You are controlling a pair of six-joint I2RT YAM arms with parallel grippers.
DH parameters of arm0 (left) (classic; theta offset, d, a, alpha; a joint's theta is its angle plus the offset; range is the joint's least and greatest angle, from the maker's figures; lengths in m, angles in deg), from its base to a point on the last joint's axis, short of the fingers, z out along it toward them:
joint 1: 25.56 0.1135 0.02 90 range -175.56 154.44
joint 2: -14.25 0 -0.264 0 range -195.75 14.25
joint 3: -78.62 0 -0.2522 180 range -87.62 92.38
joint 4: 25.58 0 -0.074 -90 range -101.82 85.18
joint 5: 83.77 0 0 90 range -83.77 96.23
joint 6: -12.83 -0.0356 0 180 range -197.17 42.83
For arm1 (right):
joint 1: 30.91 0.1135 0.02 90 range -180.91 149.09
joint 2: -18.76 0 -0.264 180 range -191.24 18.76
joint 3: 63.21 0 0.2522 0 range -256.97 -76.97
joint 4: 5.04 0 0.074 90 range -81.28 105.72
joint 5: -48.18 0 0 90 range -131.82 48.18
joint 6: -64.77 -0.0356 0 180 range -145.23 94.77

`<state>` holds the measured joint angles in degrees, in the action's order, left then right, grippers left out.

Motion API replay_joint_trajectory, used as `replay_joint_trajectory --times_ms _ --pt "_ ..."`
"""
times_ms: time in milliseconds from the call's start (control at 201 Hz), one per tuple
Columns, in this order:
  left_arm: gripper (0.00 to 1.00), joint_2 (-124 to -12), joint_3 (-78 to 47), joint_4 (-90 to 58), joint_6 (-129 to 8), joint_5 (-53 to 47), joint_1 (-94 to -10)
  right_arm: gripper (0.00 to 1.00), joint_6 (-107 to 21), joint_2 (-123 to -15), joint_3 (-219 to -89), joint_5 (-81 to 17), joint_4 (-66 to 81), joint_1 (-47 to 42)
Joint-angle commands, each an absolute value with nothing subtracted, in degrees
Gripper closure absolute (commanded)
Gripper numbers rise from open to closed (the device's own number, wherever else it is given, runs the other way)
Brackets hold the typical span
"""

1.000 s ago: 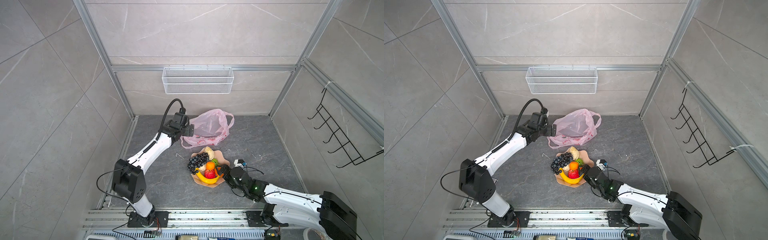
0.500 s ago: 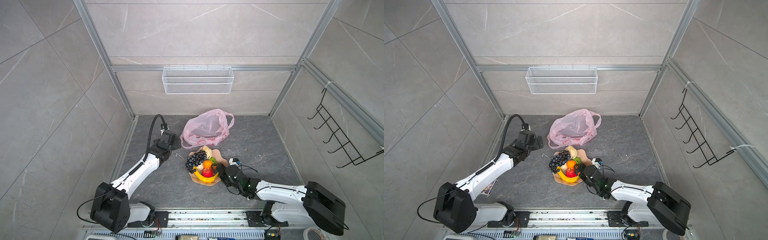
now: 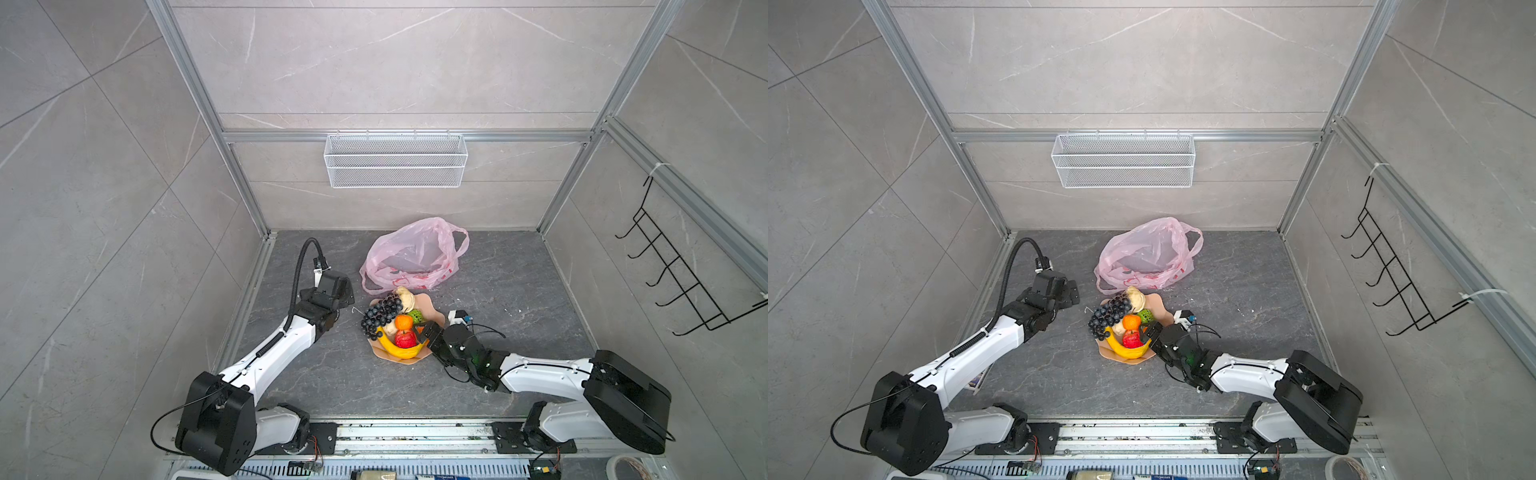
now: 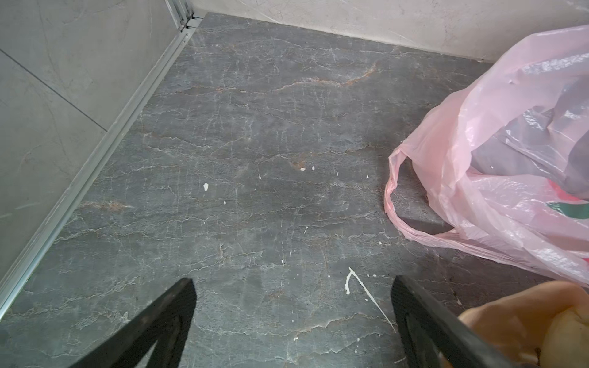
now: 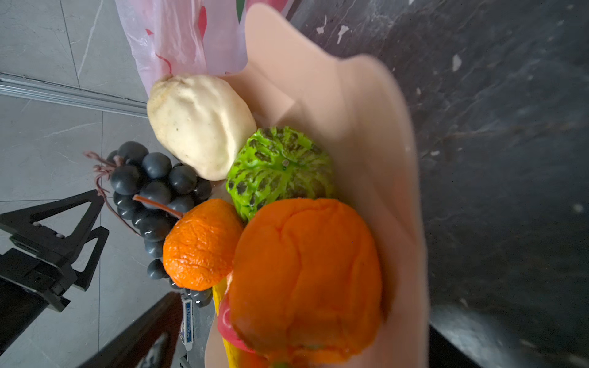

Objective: Take the fake fruits out of the plastic bag

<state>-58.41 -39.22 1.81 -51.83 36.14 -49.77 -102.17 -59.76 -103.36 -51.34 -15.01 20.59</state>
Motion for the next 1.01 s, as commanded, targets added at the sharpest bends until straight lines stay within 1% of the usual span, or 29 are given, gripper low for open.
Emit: replay_joint_trajectory --times_ms 0,393,598,722,812,911,1001 --pt "0.02 -56.4 -39.2 0.2 -50.9 38.1 -49.2 0.01 -101.0 -60.6 -105.0 -51.0 -16.4 20.3" --pt "0.02 -56.3 -39.4 -0.5 -51.0 38.3 -48.2 0.0 -100.4 -55.3 -103.4 -54.4 -8.0 20.3" --pt "0.01 -56.7 -39.3 -1.4 -51.8 38.8 -47.2 0.0 -98.3 -50.0 -102.9 -58.0 0.3 20.3" --pt "0.01 -57.1 -39.3 -2.4 -53.3 41.1 -46.7 0.0 -94.1 -44.5 -104.9 -64.3 11.4 19.8" --pt "0.0 -57.2 -39.9 -3.7 -54.2 42.1 -46.2 0.0 -89.7 -41.9 -106.6 -68.3 16.9 19.0" --pt "0.0 -57.5 -40.2 -4.5 -54.5 42.8 -45.4 0.0 -86.7 -41.8 -108.9 -70.0 20.4 17.6" --pt "0.0 -57.5 -40.3 -4.8 -54.9 43.8 -44.7 0.0 -81.5 -43.1 -111.2 -72.3 22.0 16.2"
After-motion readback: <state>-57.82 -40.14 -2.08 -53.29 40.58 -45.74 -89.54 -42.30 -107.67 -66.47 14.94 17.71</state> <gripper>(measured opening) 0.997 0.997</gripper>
